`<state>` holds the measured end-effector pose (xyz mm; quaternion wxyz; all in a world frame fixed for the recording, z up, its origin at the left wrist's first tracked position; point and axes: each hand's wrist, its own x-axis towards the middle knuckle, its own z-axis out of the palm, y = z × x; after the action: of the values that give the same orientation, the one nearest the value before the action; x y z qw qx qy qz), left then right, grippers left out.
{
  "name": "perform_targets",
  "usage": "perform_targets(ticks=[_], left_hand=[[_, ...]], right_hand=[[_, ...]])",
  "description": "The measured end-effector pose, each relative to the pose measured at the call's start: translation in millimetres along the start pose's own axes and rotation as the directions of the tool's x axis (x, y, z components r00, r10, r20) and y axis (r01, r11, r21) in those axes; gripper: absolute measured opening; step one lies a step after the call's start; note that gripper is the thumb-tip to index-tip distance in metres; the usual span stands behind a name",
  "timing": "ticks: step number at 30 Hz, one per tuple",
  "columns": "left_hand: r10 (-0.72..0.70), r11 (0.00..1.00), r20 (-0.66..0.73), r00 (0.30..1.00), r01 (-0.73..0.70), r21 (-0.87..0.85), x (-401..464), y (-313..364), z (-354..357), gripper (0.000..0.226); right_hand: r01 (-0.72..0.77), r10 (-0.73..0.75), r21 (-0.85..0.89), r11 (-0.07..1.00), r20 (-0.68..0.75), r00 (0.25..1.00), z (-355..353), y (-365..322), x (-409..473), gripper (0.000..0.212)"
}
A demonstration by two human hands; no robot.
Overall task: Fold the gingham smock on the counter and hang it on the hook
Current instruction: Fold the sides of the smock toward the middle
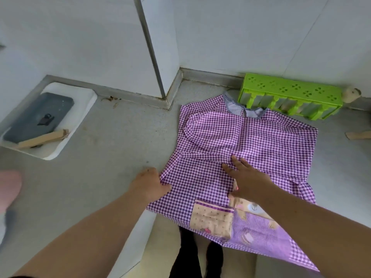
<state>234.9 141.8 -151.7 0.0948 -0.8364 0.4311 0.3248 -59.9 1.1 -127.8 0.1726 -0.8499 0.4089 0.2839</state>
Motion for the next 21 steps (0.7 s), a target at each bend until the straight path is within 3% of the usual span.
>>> perform_targets(ticks=[4, 8, 11, 14, 18, 21], left_hand=[[-0.063, 0.997, 0.057, 0.996, 0.066, -0.047, -22.8, -11.3, 13.0, 0.073], [-0.007, 0.996, 0.062, 0.998, 0.001, 0.086, -33.9, -19.7, 16.8, 0.046], [0.012, 1.000, 0.042, 0.999, -0.011, -0.024, -34.0, -21.5, 15.5, 0.034], [0.046, 0.988, 0.043, 0.998, -0.039, -0.150, -30.3, -15.6, 10.1, 0.047], [0.099, 0.976, 0.031, 0.995, -0.091, -0.199, -29.9, -4.6, 4.9, 0.051], [0.080, 0.979, 0.081, 0.994, -0.063, -0.191, -34.2, -8.2, 9.7, 0.061]], right_hand=[[-0.008, 0.008, 0.014, 1.000, -0.018, 1.000, 4.1, 7.7, 6.4, 0.110], [-0.034, 0.035, 0.027, 0.999, -0.039, 0.999, 2.6, 12.3, 10.8, 0.108], [-0.103, 0.104, 0.016, 0.995, -0.127, 0.986, 2.9, 2.6, 3.4, 0.100], [-0.112, 0.117, 0.036, 0.993, -0.248, 0.962, 20.1, -19.2, -23.5, 0.079], [-0.080, 0.085, 0.060, 0.995, -0.082, 0.993, 59.2, -36.2, -48.5, 0.103], [-0.130, 0.133, 0.058, 0.990, -0.049, 0.990, 62.4, -36.3, -45.5, 0.108]])
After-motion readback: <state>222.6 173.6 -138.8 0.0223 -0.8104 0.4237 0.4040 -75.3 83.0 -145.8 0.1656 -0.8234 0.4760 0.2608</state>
